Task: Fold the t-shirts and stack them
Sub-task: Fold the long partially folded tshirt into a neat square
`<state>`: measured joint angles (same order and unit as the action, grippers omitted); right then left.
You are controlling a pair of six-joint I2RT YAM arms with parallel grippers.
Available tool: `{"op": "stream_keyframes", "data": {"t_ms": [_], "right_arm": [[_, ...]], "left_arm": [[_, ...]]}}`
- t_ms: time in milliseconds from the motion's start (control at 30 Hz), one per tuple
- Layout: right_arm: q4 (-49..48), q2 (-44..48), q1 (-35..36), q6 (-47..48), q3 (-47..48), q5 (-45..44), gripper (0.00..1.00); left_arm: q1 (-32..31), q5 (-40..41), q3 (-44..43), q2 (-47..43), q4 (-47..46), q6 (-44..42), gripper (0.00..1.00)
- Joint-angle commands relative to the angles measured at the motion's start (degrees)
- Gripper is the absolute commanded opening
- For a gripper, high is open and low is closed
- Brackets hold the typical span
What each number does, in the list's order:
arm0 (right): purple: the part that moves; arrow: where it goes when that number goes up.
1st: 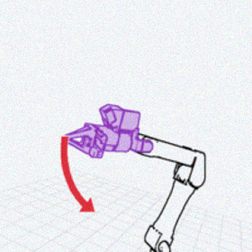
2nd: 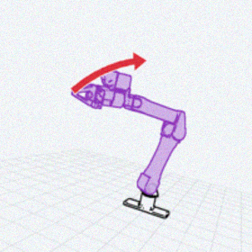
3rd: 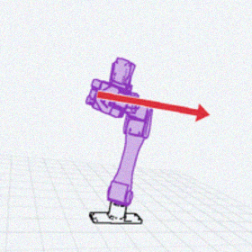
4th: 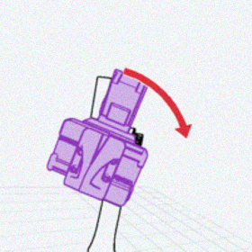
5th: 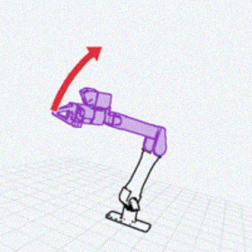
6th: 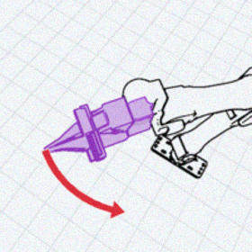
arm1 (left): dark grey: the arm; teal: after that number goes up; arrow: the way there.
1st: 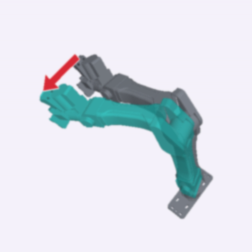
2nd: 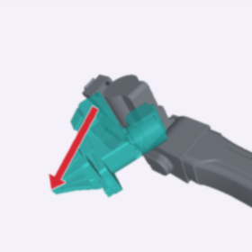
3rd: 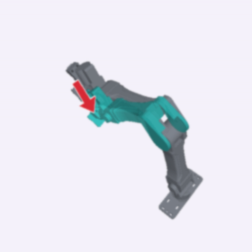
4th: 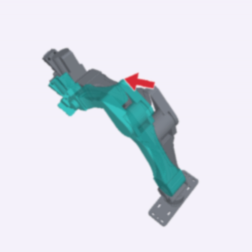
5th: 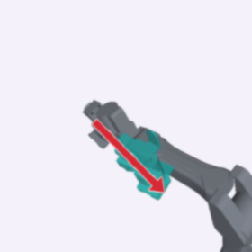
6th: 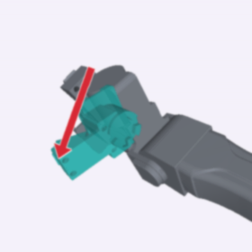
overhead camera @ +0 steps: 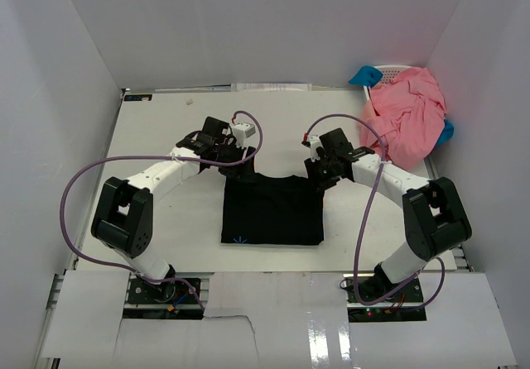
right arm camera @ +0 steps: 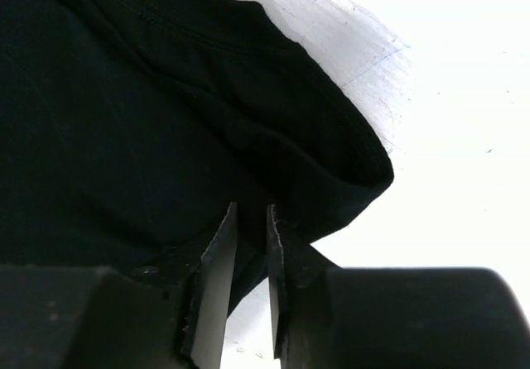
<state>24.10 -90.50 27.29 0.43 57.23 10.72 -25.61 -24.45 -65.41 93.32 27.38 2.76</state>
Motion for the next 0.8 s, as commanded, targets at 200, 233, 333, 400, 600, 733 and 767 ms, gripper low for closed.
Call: {"op": "stream_keyframes", "data": {"t_ms": [200, 233, 333, 400, 600, 733, 767], "right_arm": [[2.4, -2.2, -0.4, -1.7, 1.0, -1.0, 0.08], [2.5, -2.3, -0.4, -2.1, 1.2, -1.4, 0.08], [2.7, -2.3, -0.4, -2.5, 1.3, -2.0, 0.08], [2.6, -2.2, -0.5, -2.6, 1.5, -1.6, 0.08], [2.7, -2.6, -0.5, -2.8, 2.1, -0.7, 0.08], [2.7, -2.1, -0.6, -2.8, 2.4, -0.1, 0.08], [2.7, -2.0, -0.5, -2.8, 2.4, 0.0, 0.08]], "left_arm": [[0.3, 0.1, -0.1, -0.2, 1.5, -1.4, 0.68], [0.3, 0.3, 0.0, -0.1, 1.5, -1.4, 0.68], [0.3, 0.5, 0.5, -0.4, 1.5, -1.4, 0.68], [0.3, 0.8, 0.9, -0.5, 1.5, -1.4, 0.68], [0.3, 1.5, 1.7, 0.1, 1.5, -1.7, 0.59], [0.3, 4.1, 1.4, 1.5, 1.8, -1.7, 0.60], [0.3, 4.7, 1.5, 1.6, 1.9, -1.8, 0.60]]}}
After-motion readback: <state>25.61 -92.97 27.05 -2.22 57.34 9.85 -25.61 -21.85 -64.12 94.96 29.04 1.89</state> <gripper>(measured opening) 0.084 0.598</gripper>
